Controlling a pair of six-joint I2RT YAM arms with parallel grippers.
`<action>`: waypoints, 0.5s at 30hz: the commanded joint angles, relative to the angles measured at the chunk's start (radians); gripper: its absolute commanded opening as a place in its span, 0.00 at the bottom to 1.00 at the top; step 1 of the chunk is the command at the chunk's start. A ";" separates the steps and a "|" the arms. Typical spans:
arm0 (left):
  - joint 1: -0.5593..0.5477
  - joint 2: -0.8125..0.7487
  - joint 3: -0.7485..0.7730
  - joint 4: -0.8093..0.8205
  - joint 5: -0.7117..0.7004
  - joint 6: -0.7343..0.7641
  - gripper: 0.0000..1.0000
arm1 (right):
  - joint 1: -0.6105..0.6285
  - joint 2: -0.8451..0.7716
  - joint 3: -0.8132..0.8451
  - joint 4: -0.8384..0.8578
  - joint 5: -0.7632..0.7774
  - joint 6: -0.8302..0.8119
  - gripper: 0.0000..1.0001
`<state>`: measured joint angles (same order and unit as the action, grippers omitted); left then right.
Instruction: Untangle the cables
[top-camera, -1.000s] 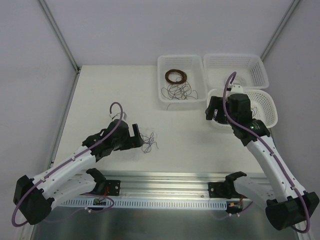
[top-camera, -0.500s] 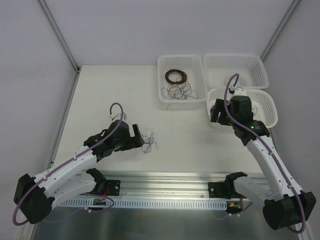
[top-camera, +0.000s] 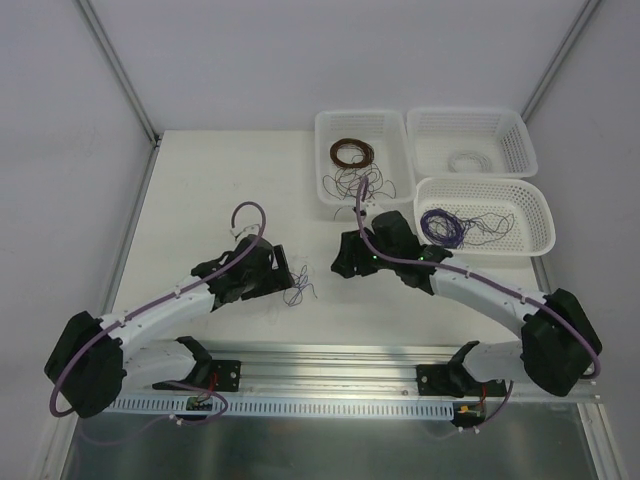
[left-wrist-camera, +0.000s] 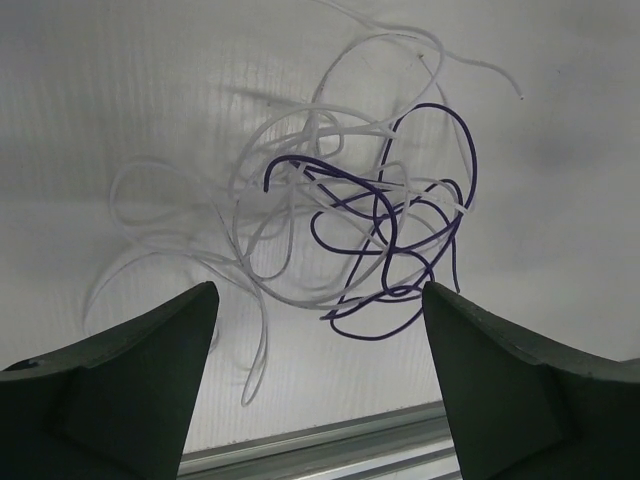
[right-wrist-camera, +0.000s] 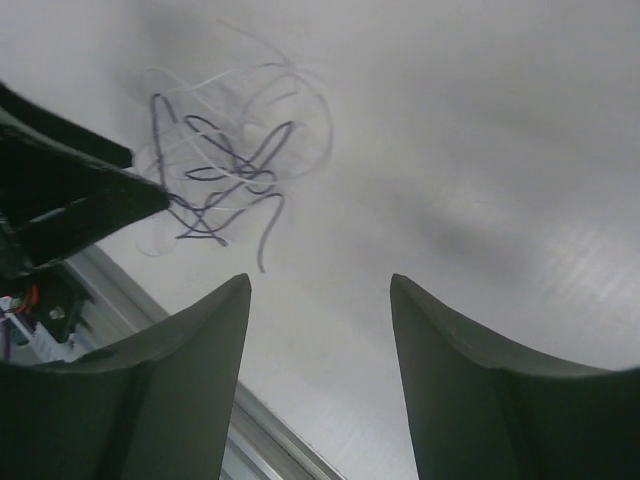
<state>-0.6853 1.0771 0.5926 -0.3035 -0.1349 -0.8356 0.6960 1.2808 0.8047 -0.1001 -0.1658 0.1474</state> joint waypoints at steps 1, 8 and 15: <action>0.006 0.052 0.047 0.056 -0.019 -0.017 0.84 | 0.097 0.043 -0.027 0.250 -0.041 0.127 0.60; 0.006 0.147 0.058 0.081 0.009 -0.026 0.69 | 0.204 0.179 -0.041 0.425 -0.029 0.247 0.51; 0.006 0.152 0.046 0.099 0.034 -0.040 0.61 | 0.258 0.297 -0.050 0.522 -0.044 0.279 0.46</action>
<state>-0.6853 1.2278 0.6182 -0.2371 -0.1154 -0.8570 0.9424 1.5478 0.7544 0.2966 -0.1936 0.3836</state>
